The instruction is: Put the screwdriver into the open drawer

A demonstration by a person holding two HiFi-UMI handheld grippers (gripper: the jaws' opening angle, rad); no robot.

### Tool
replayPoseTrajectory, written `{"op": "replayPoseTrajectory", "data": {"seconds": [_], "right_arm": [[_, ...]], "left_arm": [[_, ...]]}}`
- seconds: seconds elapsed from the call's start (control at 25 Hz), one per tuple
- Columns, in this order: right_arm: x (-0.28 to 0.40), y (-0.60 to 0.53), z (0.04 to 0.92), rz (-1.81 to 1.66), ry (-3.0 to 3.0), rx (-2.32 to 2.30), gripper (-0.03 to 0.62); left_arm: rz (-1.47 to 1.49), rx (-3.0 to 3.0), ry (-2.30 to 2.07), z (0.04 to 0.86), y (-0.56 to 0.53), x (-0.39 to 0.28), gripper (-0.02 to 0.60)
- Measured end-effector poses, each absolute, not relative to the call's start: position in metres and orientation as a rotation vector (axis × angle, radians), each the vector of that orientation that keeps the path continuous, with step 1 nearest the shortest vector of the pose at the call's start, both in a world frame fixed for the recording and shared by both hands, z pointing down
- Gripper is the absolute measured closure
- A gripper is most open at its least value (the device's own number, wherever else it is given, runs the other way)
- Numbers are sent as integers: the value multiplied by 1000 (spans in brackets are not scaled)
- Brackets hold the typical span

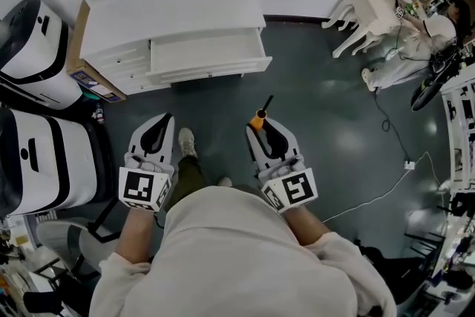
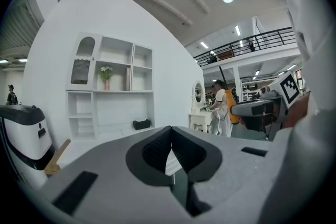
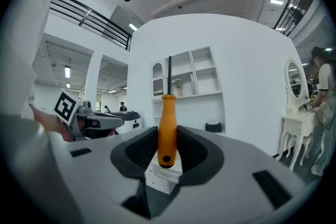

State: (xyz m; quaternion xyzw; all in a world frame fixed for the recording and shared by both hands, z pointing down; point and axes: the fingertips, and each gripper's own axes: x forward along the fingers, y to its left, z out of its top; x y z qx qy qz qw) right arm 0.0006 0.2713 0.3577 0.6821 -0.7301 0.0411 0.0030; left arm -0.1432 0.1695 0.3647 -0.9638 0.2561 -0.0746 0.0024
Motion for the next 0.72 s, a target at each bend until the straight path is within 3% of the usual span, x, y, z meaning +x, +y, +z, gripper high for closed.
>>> {"op": "replayPoseTrajectory", "data": {"seconds": [0.72], "right_arm": [[47, 129, 343, 100, -2195, 2238, 474]], "left_arm": [[-218, -3057, 663, 356, 18, -86, 577]]}}
